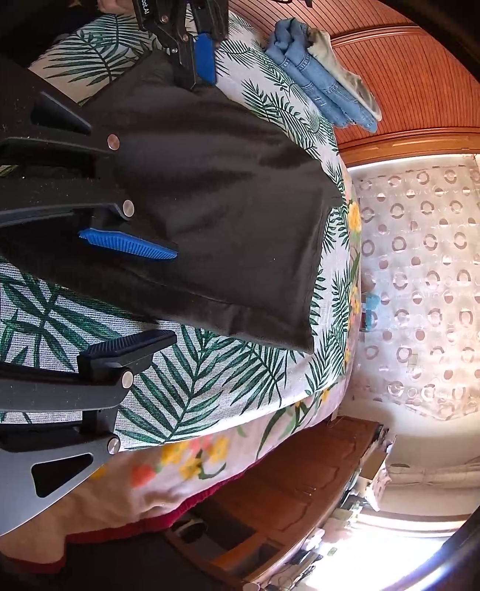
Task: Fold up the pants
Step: 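Hold the black shorts' hem with the left gripper while the right gripper grasps the waistband edge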
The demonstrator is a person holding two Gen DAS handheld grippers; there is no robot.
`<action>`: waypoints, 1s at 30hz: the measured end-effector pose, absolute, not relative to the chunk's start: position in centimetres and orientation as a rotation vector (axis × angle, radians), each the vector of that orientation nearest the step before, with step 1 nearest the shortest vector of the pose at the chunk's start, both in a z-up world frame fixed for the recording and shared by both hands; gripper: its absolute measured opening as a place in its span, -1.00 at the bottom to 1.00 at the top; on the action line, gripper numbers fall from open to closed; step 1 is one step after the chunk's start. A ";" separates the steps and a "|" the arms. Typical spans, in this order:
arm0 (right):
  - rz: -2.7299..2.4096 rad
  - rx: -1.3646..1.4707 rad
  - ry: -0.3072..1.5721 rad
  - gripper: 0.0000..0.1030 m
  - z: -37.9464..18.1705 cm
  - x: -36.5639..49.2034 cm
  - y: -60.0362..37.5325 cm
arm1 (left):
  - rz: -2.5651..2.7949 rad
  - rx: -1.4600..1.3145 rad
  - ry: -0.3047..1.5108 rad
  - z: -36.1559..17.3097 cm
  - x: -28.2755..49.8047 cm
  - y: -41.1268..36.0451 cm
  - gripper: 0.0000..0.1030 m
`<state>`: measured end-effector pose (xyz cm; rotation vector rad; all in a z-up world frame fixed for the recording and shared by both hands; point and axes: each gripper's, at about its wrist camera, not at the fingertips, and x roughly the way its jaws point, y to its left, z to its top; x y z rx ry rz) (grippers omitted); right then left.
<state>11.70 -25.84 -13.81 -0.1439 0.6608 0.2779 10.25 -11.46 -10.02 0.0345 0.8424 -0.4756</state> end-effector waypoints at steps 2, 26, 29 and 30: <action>0.280 -0.138 0.662 -0.20 -13.8 11.7 -26.0 | -0.478 0.025 0.818 -9.3 9.9 -11.2 -0.87; 0.372 -0.029 0.695 -0.20 -13.3 5.7 -28.2 | -0.411 -0.010 0.812 -8.9 7.6 -7.9 0.16; 0.375 -0.023 0.705 -0.22 -13.3 5.5 -28.2 | -0.413 -0.007 0.803 -8.8 7.2 -7.9 0.16; 0.382 -0.018 0.712 -0.35 -13.4 5.5 -28.2 | -0.415 -0.006 0.802 -8.9 7.0 -8.0 0.16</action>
